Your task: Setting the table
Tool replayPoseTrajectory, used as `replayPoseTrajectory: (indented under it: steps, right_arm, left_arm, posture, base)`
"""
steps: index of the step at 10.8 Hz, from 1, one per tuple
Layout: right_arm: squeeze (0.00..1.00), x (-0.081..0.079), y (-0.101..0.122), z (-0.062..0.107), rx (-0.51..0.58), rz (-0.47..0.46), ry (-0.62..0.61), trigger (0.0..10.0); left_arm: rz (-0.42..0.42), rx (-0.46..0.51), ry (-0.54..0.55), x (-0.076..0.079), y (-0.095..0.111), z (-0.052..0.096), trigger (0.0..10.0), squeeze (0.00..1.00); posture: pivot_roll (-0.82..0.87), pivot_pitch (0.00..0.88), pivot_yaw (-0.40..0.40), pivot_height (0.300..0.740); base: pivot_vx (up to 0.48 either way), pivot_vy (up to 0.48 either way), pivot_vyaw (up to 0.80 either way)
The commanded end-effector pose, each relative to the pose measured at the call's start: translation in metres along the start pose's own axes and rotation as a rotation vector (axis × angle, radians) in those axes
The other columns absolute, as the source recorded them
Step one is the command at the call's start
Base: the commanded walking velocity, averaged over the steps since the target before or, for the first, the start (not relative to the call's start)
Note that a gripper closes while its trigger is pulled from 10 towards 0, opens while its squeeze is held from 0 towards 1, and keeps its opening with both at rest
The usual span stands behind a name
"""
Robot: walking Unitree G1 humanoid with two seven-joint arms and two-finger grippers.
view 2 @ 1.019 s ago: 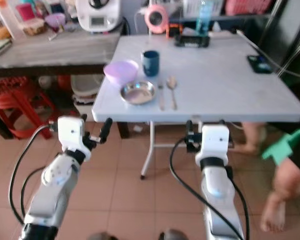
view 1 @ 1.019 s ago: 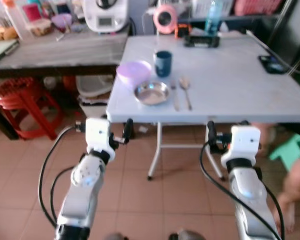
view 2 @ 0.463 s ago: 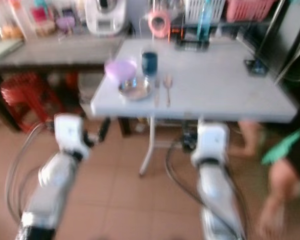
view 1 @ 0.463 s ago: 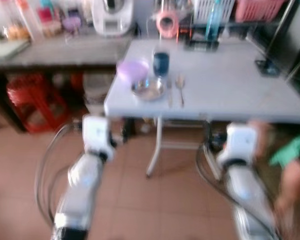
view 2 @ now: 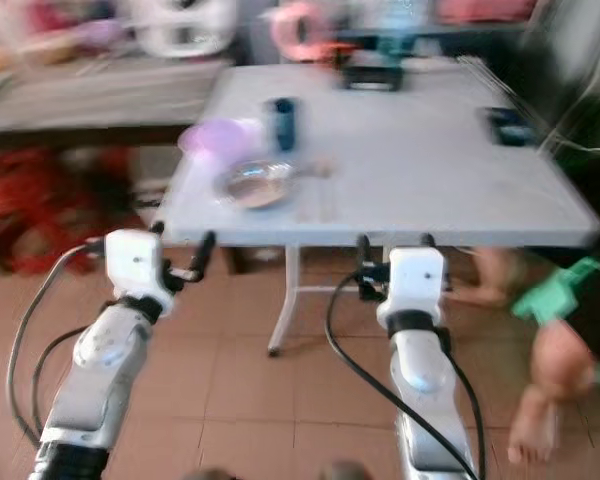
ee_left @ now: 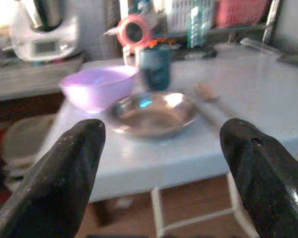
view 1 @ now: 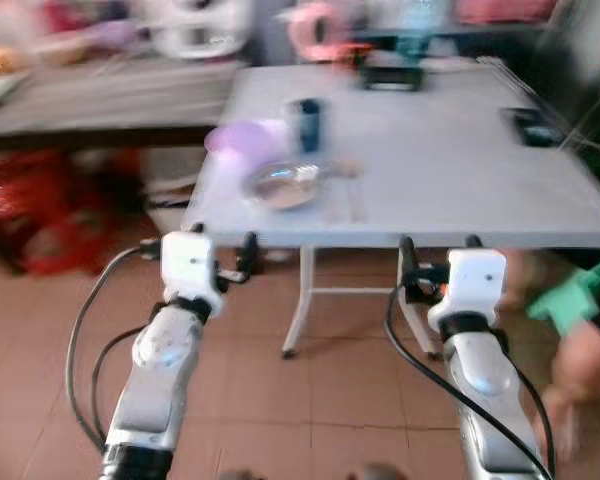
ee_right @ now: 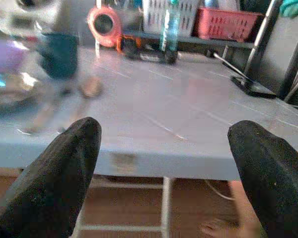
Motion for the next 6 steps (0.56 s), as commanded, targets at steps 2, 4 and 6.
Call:
replayPoseTrajectory:
  steps: [2,4,6]
  right_arm:
    - [0.0,-0.0114,0.0129,-0.0033,0.041,-0.014,0.04,10.0]
    - [0.0,-0.0154,0.0204,-0.005,0.057,-0.025,0.056,10.0]
    - [0.0,-0.014,0.0162,-0.003,0.04,-0.028,0.054,10.0]
  left_arm:
    - [-0.025,-0.017,0.021,-0.0092,-0.0043,0.0045,10.0,0.0]
    - [-0.025,-0.02,0.022,-0.0079,-0.0051,0.005,10.0,0.0]
    - [-0.029,-0.026,0.021,-0.0062,-0.0074,0.0064,10.0,0.0]
  posture:
    - [-0.05,0.0,0.06,0.74]
    - [-0.05,0.0,0.056,0.74]
    - [-0.05,0.0,0.052,0.74]
  base:
    - [0.452,0.0,0.8]
    - [0.454,0.0,0.8]
    - [0.439,0.0,0.27]
Point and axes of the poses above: a point about 5 cm out from each wrist's last joint towards the gripper, its own z axis pointing back from the gripper into the wrist, its own y axis along the axis of the wrist's last joint, x = y × z, the point moved 6 cm from there along -z, pointing out of the wrist towards the gripper, and after that the axes turned 8 degrees about -z, right-handed, at the moved point
